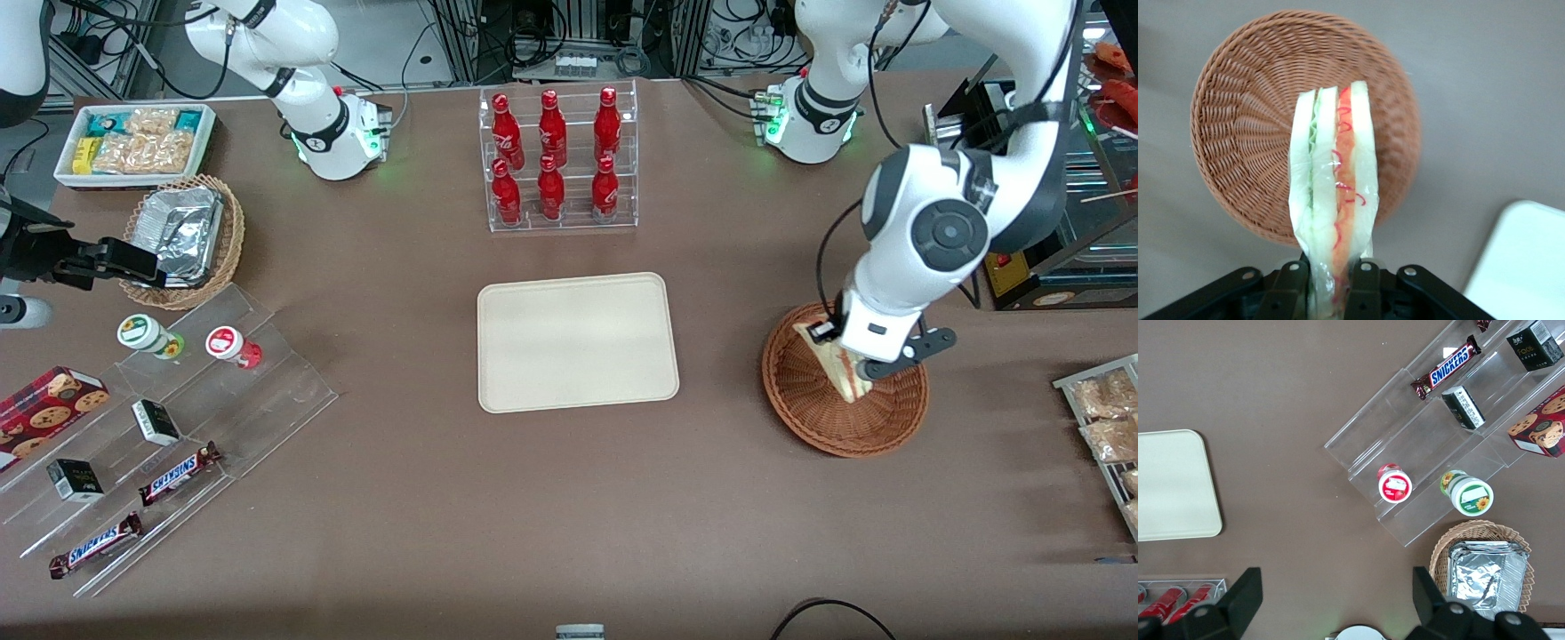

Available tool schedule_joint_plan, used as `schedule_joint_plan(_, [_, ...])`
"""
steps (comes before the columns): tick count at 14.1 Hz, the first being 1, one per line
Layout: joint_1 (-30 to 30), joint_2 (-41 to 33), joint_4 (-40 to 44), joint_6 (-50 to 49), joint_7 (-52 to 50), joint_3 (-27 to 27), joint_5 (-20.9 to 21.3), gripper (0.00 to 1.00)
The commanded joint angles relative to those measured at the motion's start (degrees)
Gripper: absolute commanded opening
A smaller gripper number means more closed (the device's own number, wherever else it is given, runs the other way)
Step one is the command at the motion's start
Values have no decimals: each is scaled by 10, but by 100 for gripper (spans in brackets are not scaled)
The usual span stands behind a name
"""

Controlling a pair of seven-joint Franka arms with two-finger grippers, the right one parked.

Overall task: Place sandwich from basket to tray
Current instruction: 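Carry the sandwich with the left gripper over the cream tray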

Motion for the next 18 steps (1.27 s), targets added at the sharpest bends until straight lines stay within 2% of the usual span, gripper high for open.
schedule_joint_plan(1, [-67, 28, 88, -60, -14, 5, 8, 0])
schedule_joint_plan(5, [-156, 72, 149, -60, -38, 4, -1, 0])
schedule_joint_plan(9, [-229, 185, 256, -58, -75, 4, -43, 0])
schedule_joint_plan(11, [-263, 226, 279, -55, -84, 5, -50, 0])
schedule_joint_plan(15, [-289, 275, 278, -9, -101, 4, -54, 0])
schedule_joint_plan(18, [-290, 301, 276, 20, -101, 4, -83, 0])
